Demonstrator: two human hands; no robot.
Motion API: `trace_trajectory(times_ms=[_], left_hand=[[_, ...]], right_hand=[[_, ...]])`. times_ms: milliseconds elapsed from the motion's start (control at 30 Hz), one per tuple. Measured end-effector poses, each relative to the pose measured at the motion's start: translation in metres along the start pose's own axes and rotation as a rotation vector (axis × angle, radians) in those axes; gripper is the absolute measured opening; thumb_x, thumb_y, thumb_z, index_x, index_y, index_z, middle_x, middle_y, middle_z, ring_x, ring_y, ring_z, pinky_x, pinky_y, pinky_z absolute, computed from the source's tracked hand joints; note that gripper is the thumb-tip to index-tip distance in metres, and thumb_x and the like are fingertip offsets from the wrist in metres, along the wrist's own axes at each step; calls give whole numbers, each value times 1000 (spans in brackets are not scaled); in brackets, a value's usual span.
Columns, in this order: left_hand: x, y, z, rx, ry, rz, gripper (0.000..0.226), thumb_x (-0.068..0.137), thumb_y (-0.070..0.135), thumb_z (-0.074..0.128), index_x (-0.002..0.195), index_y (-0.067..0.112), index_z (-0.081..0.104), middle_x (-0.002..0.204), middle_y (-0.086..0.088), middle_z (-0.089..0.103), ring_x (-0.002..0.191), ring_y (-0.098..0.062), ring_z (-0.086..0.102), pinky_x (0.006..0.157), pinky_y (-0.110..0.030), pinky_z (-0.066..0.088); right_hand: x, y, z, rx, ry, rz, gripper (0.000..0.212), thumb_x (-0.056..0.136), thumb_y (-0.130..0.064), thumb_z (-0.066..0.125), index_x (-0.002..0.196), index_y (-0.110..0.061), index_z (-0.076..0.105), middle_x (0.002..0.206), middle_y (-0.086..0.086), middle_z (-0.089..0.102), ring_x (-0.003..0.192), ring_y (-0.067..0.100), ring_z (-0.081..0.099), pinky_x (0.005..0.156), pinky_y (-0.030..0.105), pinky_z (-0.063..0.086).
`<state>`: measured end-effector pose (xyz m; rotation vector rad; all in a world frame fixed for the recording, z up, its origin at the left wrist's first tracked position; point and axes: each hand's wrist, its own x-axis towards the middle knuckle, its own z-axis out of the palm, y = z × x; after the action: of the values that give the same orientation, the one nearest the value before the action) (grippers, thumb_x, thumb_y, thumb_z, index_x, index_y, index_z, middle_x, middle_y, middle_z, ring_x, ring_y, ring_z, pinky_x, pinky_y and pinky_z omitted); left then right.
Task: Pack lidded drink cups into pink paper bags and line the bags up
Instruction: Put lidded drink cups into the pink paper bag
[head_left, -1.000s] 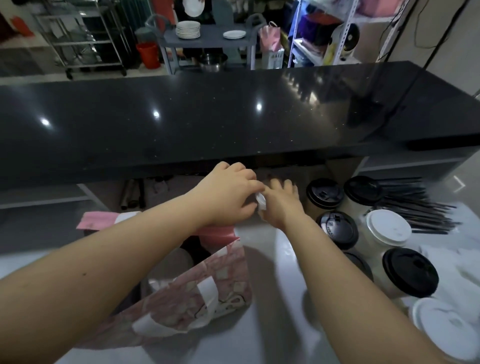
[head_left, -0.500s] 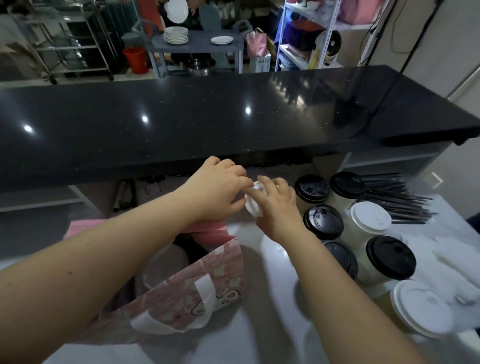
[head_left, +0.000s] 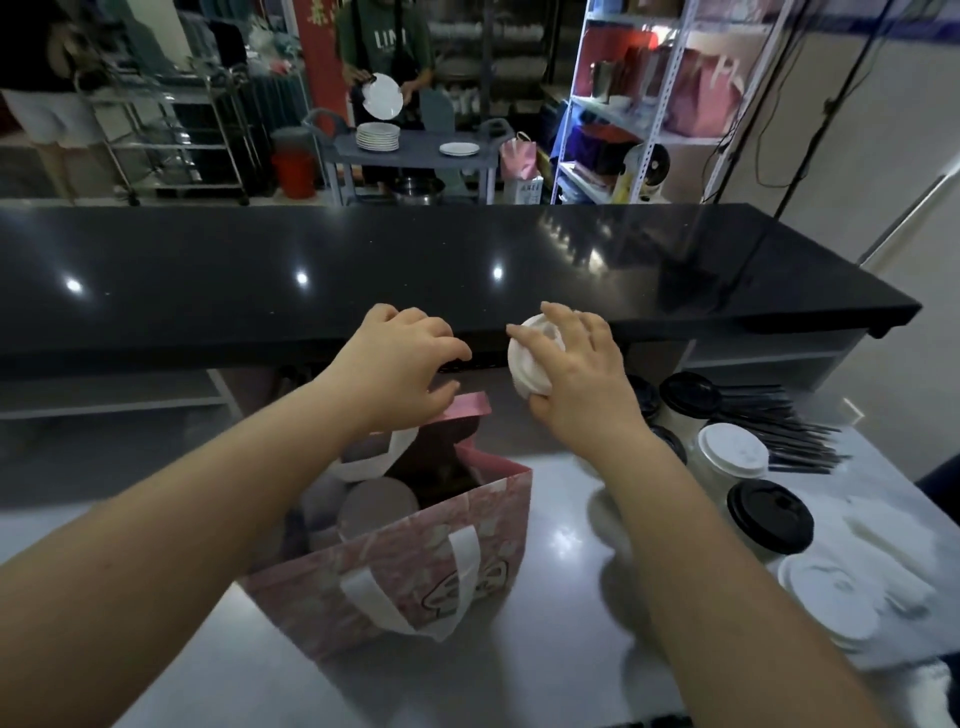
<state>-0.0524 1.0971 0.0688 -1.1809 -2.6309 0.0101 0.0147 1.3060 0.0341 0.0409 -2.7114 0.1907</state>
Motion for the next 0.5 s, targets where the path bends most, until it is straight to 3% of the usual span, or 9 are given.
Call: trace_trajectory(times_ms=[133,267,367,500], left_hand=[[-34,-10,-10,-84,35,-39,38,90,43,56,126,32,62,126,9,60,116,-16,53,93,-35,41],[-71,-13,-16,-355,66,-79,28,87,41,64,113,32,68,101,13,61,90,-8,58,76,-31,52],[-91,-14,-11,-485,-79,-101,26,85,42,66,110,36,66,91,19,60,80,0,60,70,-23,54],[-102,-16,5,-487,-230,-176,30,85,37,71,115,36,66,98,16,68,85,-3,64,78,-32,58]], right_hand=[[-3,-30,-28,187,55,-12,75,77,-23,72,145,-33,40,153,1,29,133,28,22,112,44,24],[-5,-59,-56,346,88,-47,76,72,-22,74,141,-33,44,149,-4,34,130,21,22,110,41,22],[-9,-77,-69,467,75,-63,79,70,-19,75,140,-38,44,146,-12,34,129,14,23,110,37,24],[-16,-93,-71,588,6,-115,76,66,-27,70,135,-47,44,134,-29,33,126,7,24,107,30,24]])
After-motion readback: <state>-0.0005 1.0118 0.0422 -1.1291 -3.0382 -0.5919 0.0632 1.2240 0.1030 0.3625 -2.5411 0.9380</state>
